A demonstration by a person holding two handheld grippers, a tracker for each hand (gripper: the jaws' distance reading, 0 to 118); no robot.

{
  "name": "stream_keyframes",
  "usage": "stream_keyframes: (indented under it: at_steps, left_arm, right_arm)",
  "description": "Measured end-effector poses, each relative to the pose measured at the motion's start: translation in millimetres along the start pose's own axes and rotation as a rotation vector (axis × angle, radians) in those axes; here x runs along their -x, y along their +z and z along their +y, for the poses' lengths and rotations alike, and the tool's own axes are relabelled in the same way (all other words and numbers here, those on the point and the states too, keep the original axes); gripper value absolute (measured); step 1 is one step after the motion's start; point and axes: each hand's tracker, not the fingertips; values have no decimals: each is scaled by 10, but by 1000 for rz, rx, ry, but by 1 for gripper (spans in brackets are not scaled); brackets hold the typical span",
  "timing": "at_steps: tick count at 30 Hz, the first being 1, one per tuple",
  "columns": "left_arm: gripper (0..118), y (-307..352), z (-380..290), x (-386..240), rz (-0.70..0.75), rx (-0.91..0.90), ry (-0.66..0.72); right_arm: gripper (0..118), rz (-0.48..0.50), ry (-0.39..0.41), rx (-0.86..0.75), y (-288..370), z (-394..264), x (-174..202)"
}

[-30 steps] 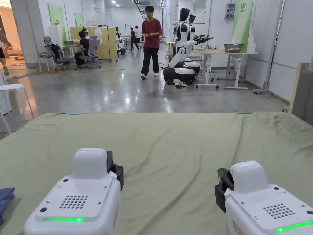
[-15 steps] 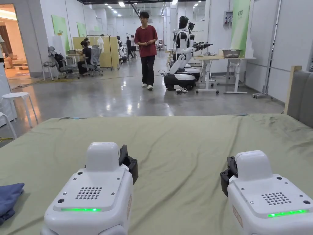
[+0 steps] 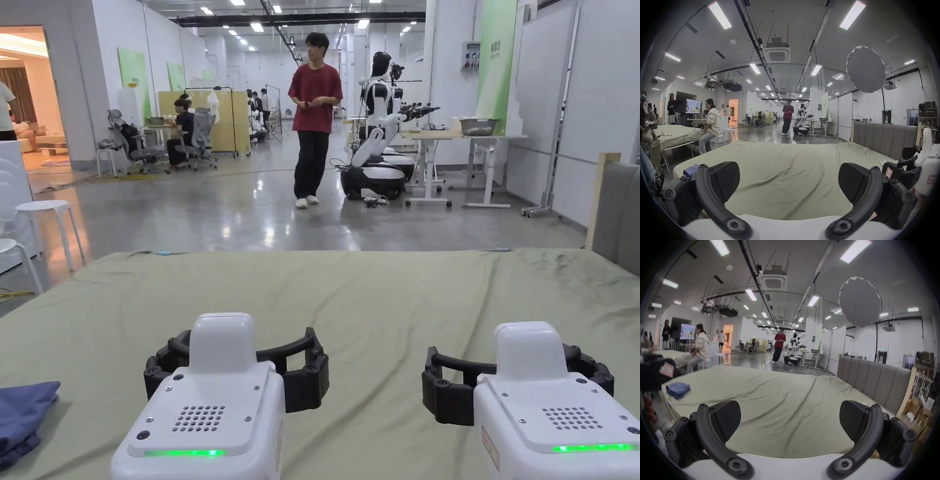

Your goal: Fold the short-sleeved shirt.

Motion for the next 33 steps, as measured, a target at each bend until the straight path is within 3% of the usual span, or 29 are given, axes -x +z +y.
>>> stream_keyframes:
  at_steps: [3,6,9,15,20,25,33]
  left_arm:
    - [118,23,42,38,-4,-8,9]
    - [118,44,84,63,-6,-17,26]
    - [118,55,119,64,-3,-19,43]
    - [118,89,175,66,-10,-19,40]
    - [118,139,207,60,-18,-20,39]
    - [118,146,240,41,-24,-21,43]
    - [118,180,299,40,-18,-30,54]
  right_arm:
    - [118,75,-61,-26,57,87,-18]
    - [118,32,0,-16,96,178,70]
    - [118,-91,36,-19,128,241,177]
    - [118,-23,54,-19,167,241,183]
    - [118,-17,29,-11,238,241,118]
    - [118,-56,-59,2,291,301,95]
    - [118,-96,-74,-17,342,343,53]
